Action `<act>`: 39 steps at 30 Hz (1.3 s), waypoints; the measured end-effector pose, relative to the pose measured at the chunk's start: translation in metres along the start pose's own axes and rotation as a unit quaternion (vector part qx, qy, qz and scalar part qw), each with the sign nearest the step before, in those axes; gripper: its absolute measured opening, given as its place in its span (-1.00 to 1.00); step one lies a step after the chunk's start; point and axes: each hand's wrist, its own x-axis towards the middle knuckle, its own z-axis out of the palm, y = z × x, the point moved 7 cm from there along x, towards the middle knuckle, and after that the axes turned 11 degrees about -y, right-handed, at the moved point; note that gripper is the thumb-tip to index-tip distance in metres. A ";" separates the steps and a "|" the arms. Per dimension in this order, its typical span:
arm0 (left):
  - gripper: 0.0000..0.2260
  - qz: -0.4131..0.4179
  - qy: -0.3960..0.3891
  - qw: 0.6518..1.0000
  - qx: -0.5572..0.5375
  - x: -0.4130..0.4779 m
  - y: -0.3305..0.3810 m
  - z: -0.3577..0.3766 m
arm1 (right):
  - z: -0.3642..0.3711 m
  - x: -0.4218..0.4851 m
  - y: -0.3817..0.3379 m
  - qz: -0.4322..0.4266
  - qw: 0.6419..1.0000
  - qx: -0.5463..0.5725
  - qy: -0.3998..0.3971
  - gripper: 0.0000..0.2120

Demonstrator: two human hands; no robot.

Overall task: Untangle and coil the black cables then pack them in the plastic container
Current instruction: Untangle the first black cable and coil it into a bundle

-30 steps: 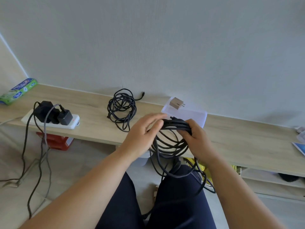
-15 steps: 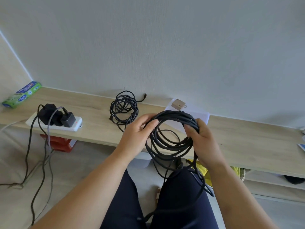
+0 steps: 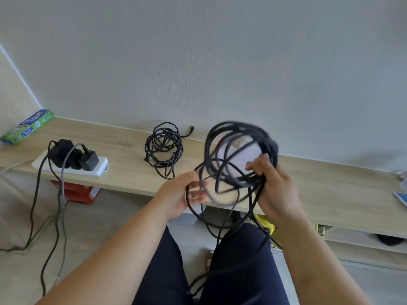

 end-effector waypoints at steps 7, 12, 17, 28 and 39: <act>-0.60 0.052 0.078 0.988 0.126 -0.004 0.045 -0.029 | -0.018 0.043 -0.038 0.020 0.997 0.007 0.068 -0.84; -0.11 0.271 -0.045 0.827 0.490 -0.043 0.136 0.075 | 0.033 0.044 -0.060 0.023 0.904 -0.389 -0.174 -0.87; -0.44 0.099 -0.245 0.848 0.458 -0.038 0.125 0.116 | 0.056 0.035 -0.102 -0.017 0.859 -0.455 -0.233 -0.93; -0.82 0.072 -0.295 0.915 0.266 -0.043 0.152 0.116 | 0.033 0.055 -0.125 -0.072 0.952 -0.169 -0.245 -0.56; -0.76 0.291 -0.121 0.949 -0.022 -0.051 0.236 0.119 | 0.058 0.051 -0.039 0.141 0.957 -0.003 -0.255 -0.70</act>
